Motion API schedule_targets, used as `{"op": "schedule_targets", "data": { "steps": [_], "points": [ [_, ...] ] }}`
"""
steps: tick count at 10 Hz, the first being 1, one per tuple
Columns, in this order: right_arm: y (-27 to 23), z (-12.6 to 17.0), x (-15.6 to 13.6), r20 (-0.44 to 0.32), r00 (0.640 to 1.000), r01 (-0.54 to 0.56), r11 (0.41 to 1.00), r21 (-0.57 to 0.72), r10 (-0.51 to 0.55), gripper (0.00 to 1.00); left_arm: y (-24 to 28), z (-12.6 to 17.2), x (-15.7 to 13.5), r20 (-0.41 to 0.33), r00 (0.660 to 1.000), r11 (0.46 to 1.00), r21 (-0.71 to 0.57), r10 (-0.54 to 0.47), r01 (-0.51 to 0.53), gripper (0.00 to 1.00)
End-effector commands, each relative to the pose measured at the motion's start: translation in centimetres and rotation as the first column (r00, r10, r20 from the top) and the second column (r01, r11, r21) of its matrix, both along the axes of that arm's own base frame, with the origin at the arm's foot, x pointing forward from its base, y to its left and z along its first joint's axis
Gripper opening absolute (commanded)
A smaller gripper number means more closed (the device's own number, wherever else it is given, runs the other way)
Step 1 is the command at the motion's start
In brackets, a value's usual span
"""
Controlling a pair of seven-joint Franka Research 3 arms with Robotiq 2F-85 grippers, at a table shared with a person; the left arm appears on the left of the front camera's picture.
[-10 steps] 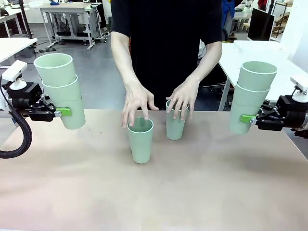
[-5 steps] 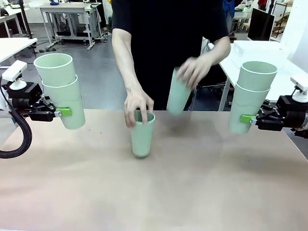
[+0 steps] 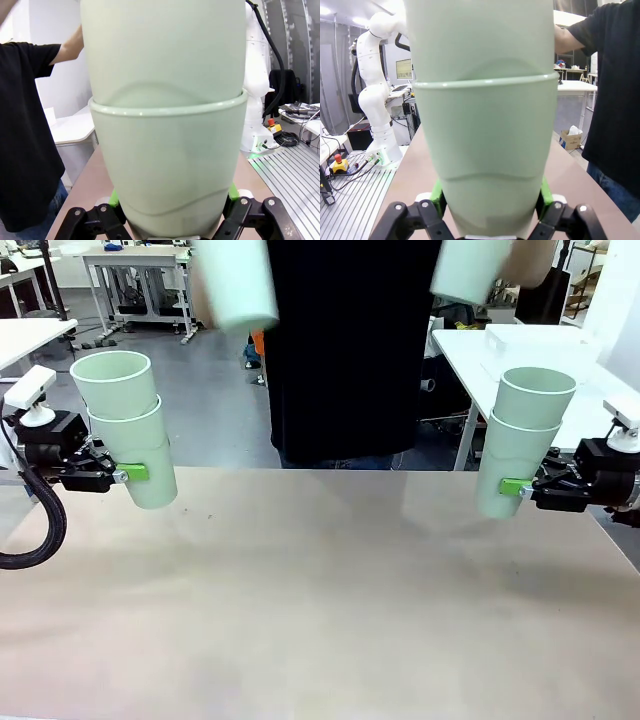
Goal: Stack the cups and store them in the basket.
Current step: Place the stack of Reusable plastic cups into the Pantry Basket.
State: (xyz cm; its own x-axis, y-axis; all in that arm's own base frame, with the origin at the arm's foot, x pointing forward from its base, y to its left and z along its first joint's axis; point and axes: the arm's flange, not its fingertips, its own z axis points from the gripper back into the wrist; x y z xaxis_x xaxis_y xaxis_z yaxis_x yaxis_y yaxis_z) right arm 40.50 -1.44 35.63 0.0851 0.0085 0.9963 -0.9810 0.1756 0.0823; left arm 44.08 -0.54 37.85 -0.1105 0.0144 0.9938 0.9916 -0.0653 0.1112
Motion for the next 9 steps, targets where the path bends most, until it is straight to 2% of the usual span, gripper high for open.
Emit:
{"op": "schedule_targets", "data": {
  "steps": [1,9],
  "points": [
    [0.16,0.29,0.04,0.011,1.0,0.001,1.0,-0.003,0.0,0.84,-0.01,0.35,0.07,0.007,1.0,1.0,-0.005,-0.002,0.002,0.85],
    [0.16,0.29,0.04,0.011,1.0,0.001,1.0,-0.003,0.0,0.84,-0.01,0.35,0.07,0.007,1.0,1.0,-0.005,-0.002,0.002,0.85]
  ]
}}
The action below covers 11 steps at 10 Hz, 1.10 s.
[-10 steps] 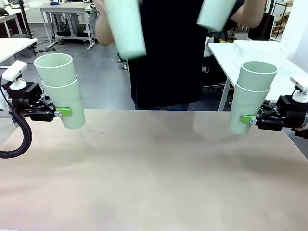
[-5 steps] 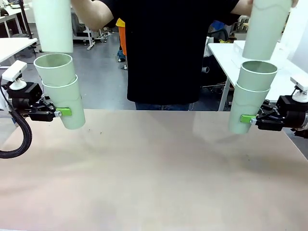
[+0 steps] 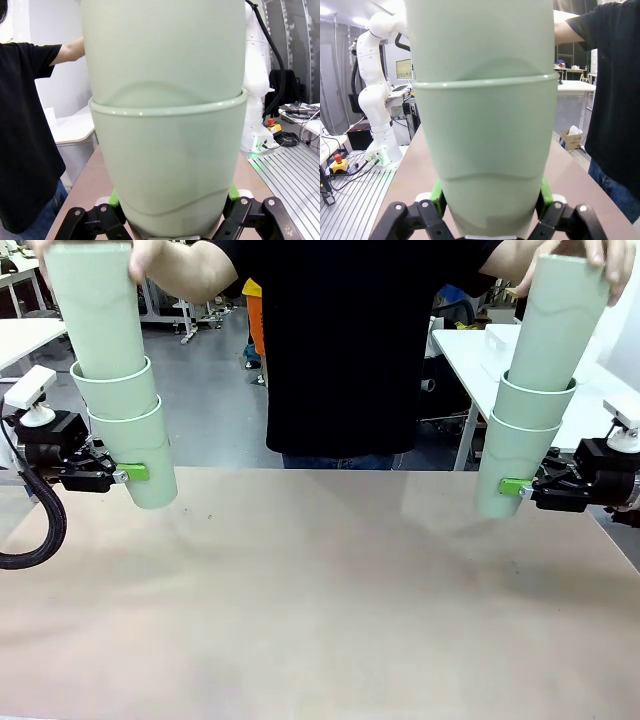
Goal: Stack the cups and store them in the basket.
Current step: Place the stack of Reusable plastic cups into the Pantry Basket.
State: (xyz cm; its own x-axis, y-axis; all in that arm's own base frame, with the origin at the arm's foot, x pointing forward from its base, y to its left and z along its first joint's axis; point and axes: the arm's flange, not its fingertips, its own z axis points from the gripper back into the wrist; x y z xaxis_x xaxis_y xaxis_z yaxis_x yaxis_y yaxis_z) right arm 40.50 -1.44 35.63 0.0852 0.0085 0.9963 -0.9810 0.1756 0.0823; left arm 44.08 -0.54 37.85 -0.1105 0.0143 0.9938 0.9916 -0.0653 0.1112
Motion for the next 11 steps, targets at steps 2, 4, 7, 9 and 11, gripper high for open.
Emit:
{"op": "schedule_targets", "data": {
  "steps": [2,4,7,9,11],
  "points": [
    [0.16,0.29,0.04,0.011,1.0,0.001,1.0,-0.003,0.0,0.84,-0.01,0.35,0.07,0.007,1.0,1.0,-0.005,-0.002,0.002,0.85],
    [0.16,0.29,0.04,0.011,1.0,0.001,1.0,-0.003,0.0,0.84,-0.01,0.35,0.07,0.007,1.0,1.0,-0.005,-0.002,0.002,0.85],
    [0.16,0.29,0.04,0.011,1.0,0.001,1.0,-0.003,0.0,0.84,-0.01,0.35,0.07,0.007,1.0,1.0,-0.005,-0.002,0.002,0.85],
    [0.16,0.29,0.04,0.011,1.0,0.001,1.0,-0.003,0.0,0.84,-0.01,0.35,0.07,0.007,1.0,1.0,-0.005,-0.002,0.002,0.85],
    [0.16,0.29,0.04,0.011,1.0,0.001,1.0,-0.003,0.0,0.84,-0.01,0.35,0.07,0.007,1.0,1.0,-0.005,-0.002,0.002,0.85]
  ]
}}
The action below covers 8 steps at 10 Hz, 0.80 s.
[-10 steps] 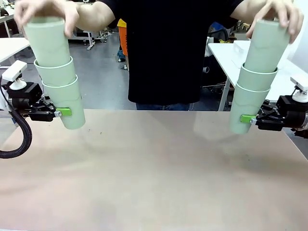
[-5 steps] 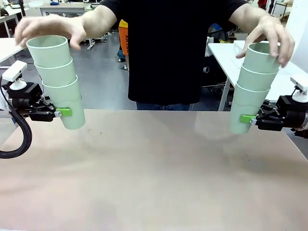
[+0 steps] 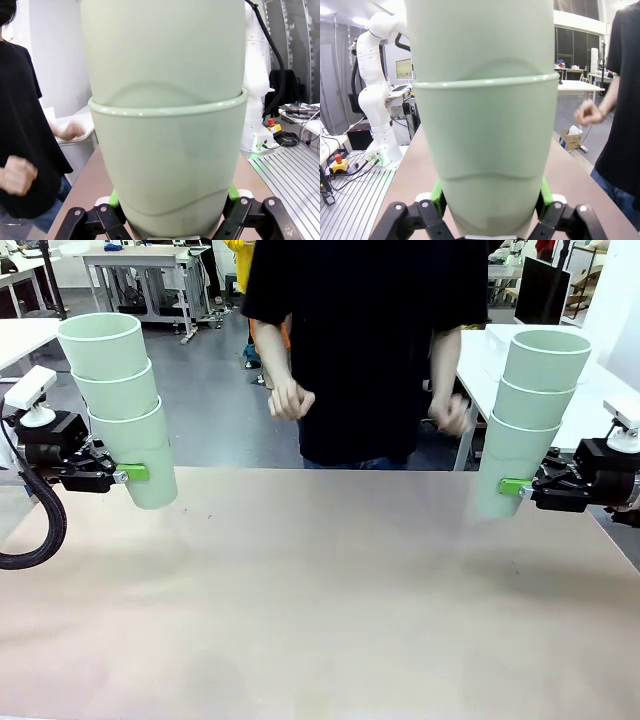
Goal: Stack the cups and store them in the basket.
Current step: Place the stack of Reusable plastic cups into the Pantry Basket.
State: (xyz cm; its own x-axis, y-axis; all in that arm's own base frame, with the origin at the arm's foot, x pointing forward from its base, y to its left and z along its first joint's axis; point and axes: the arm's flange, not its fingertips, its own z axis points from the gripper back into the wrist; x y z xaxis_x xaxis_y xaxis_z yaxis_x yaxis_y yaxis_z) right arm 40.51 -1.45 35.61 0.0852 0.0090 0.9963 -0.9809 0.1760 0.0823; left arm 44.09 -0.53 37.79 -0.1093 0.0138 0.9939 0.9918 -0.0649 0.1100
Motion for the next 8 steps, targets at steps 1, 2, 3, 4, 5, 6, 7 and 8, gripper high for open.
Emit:
{"op": "schedule_targets", "data": {
  "steps": [1,2,3,4,5,6,7,8],
  "points": [
    [0.16,0.3,0.04,0.011,1.0,0.0,1.0,-0.003,0.0,0.84,-0.02,0.41,0.06,0.008,1.0,1.0,-0.005,-0.002,0.002,0.85],
    [0.16,0.3,0.04,0.011,1.0,0.0,1.0,-0.003,0.0,0.84,-0.02,0.41,0.06,0.008,1.0,1.0,-0.005,-0.002,0.002,0.85],
    [0.16,0.3,0.04,0.011,1.0,0.0,1.0,-0.003,0.0,0.84,-0.02,0.41,0.06,0.008,1.0,1.0,-0.005,-0.002,0.002,0.85],
    [0.16,0.3,0.04,0.011,1.0,0.0,1.0,-0.003,0.0,0.84,-0.02,0.41,0.06,0.008,1.0,1.0,-0.005,-0.002,0.002,0.85],
    [0.16,0.3,0.04,0.011,1.0,0.0,1.0,-0.003,0.0,0.84,-0.02,0.41,0.06,0.008,1.0,1.0,-0.005,-0.002,0.002,0.85],
    [0.16,0.3,0.04,0.011,1.0,0.0,1.0,-0.003,0.0,0.84,-0.02,0.41,0.06,0.008,1.0,1.0,-0.005,-0.002,0.002,0.85],
    [0.16,0.3,0.04,0.011,1.0,0.0,1.0,-0.003,0.0,0.84,-0.02,0.41,0.06,0.008,1.0,1.0,-0.005,-0.002,0.002,0.85],
    [0.16,0.3,0.04,0.011,1.0,0.0,1.0,-0.003,0.0,0.84,-0.02,0.41,0.06,0.008,1.0,1.0,-0.005,-0.002,0.002,0.85]
  ]
}}
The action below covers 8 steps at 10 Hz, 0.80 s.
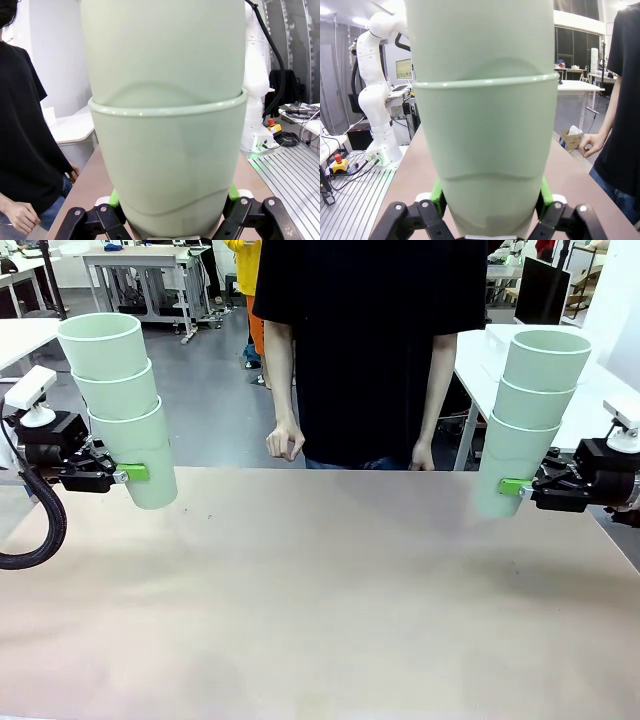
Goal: Stack the cups and store them in the basket.
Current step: Place the stack of Reusable plastic cups into the Pantry Basket.
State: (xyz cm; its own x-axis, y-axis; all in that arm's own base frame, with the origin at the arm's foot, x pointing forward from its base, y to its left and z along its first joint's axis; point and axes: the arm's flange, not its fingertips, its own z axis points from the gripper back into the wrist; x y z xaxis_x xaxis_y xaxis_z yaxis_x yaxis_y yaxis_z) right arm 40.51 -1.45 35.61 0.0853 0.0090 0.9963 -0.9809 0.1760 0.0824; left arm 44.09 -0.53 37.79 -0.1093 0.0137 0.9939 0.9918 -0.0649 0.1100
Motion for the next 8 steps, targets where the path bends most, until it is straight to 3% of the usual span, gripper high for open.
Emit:
{"op": "schedule_targets", "data": {
  "steps": [1,8],
  "points": [
    [0.16,0.3,0.04,0.011,1.0,0.0,1.0,-0.003,0.0,0.84,-0.02,0.41,0.06,0.008,1.0,1.0,-0.005,-0.002,0.002,0.85],
    [0.16,0.3,0.04,0.011,1.0,0.0,1.0,-0.003,0.0,0.84,-0.02,0.41,0.06,0.008,1.0,1.0,-0.005,-0.002,0.002,0.85]
  ]
}}
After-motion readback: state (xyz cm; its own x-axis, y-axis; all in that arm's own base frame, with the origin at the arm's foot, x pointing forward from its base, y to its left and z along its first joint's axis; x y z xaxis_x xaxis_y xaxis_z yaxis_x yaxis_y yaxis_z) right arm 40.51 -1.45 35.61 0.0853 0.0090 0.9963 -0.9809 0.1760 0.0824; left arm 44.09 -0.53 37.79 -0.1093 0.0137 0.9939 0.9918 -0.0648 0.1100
